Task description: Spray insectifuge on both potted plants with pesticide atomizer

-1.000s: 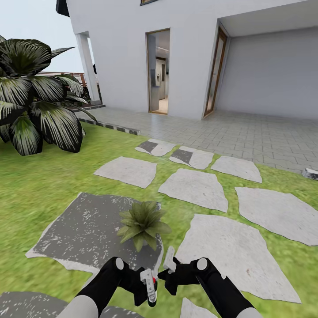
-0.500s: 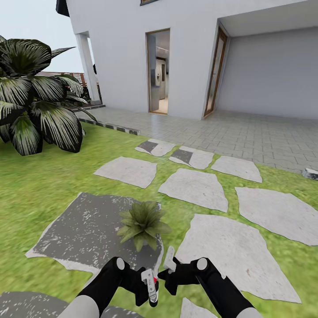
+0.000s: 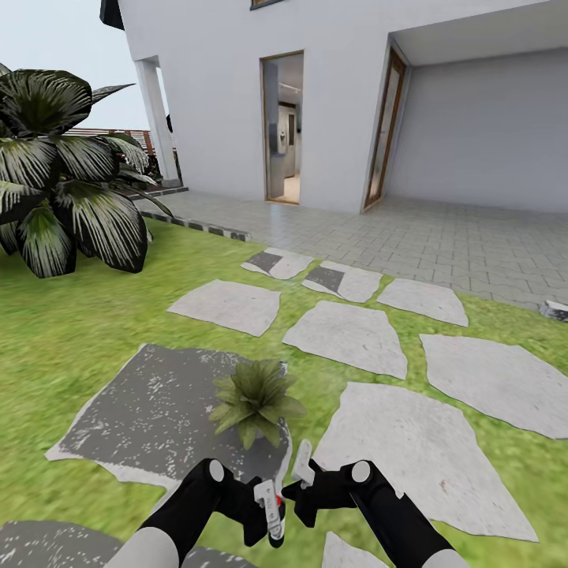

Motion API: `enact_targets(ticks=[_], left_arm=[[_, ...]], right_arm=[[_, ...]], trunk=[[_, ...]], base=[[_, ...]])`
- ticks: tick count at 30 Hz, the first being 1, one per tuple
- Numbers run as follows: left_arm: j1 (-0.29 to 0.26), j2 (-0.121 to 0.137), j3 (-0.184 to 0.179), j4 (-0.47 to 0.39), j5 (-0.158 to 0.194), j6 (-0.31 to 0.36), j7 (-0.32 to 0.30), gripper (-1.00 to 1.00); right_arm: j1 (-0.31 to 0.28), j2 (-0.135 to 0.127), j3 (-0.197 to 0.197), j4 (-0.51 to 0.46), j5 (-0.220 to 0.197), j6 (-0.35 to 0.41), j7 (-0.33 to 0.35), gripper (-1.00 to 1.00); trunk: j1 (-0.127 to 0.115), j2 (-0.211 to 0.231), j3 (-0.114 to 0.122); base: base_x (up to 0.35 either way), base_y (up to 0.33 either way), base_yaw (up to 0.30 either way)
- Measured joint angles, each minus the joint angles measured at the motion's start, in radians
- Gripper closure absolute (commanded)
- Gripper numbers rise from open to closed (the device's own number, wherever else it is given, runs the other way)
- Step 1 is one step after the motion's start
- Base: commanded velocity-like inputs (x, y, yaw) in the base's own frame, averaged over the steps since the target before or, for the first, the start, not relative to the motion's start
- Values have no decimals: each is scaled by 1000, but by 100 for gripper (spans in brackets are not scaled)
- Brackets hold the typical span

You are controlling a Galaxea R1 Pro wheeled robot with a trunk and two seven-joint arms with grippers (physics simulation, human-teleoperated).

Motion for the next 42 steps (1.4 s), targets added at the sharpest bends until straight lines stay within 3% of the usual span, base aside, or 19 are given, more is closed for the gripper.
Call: enact_targets(ticks=[12,19,25,26,32,35,37,38,39,42], left_arm=[[1,1,-1,-2,0,1,1,100],[4,17,-5,-1,-13,-2,4,100],[6,91,-5,0,-17,0,6,100],[7,109,-3,0,-18,-1,6,100],[12,191,14,1,-8,-2,12,100],[13,199,37,2,-4,1,18,100],[14,200,79,2,-1,2,26,100],[14,198,126,4,-1,2,37,100],[14,196,144,5,0,2,43,100],[14,188,247,12,2,2,95,100]], right_arm=[[0,0,0,0,0,0,0,100],[0,0,0,0,0,0,0,100],[0,-1,-1,1,1,0,0,100],[1,-1,-2,2,1,0,0,-100],[1,-11,-9,8,-1,-3,-2,-100],[1,-13,-11,10,-3,-5,-7,-100],[2,-14,-24,11,-4,-6,-15,-100],[3,-15,-51,16,-5,-8,-40,-100],[4,-15,-64,20,-5,-9,-55,-100],[7,-14,-167,67,-7,-53,-185,-100]], trunk=[[0,0,0],[0,0,0],[0,0,0],[0,0,0],[0,0,0],[0,0,0],[0,0,0],[0,0,0],[0,0,0],[0,0,0]], base=[[0,0,0],[0,0,0],[0,0,0],[0,0,0],[0,0,0],[0,0,0],[0,0,0],[0,0,0],[0,0,0],[0,0,0]])
